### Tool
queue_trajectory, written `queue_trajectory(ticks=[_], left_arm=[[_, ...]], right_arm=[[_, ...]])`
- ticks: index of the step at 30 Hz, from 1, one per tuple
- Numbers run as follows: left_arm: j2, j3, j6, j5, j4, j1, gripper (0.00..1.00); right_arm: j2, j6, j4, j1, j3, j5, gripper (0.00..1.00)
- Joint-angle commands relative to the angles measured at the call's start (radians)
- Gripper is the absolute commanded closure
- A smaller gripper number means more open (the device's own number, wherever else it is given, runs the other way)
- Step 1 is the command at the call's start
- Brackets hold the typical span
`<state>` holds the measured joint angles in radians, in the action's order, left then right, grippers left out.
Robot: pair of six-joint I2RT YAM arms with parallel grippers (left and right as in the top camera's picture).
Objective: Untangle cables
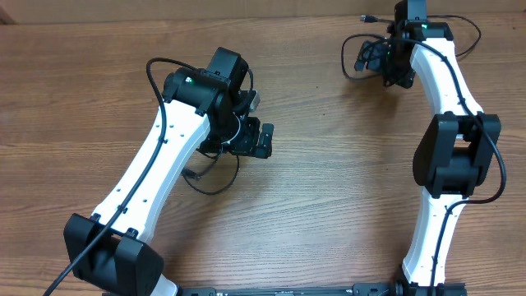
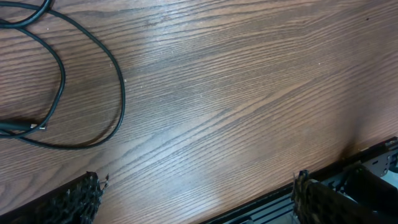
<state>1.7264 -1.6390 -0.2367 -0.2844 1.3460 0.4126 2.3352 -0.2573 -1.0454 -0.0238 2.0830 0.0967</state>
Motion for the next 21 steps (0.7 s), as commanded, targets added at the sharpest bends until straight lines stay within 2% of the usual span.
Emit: queue_trajectory(ticks=[1,15,21], left_arm=[[0.003,-0.011,-0.014,0.003,0.000,0.000,0.01],[0.003,-0.011,-0.014,0.003,0.000,0.000,0.00],[0.003,-0.011,-0.014,0.003,0.000,0.000,0.00]], right_arm=[[-0.090,-0.002,-0.043,0.000,0.013,-0.006,0.00],[-0.373,-0.005,-0.436,0.060,0.013,0.092,0.00],[-0.443,-0.005,-0.529,0.118,0.013,0.092,0.00]])
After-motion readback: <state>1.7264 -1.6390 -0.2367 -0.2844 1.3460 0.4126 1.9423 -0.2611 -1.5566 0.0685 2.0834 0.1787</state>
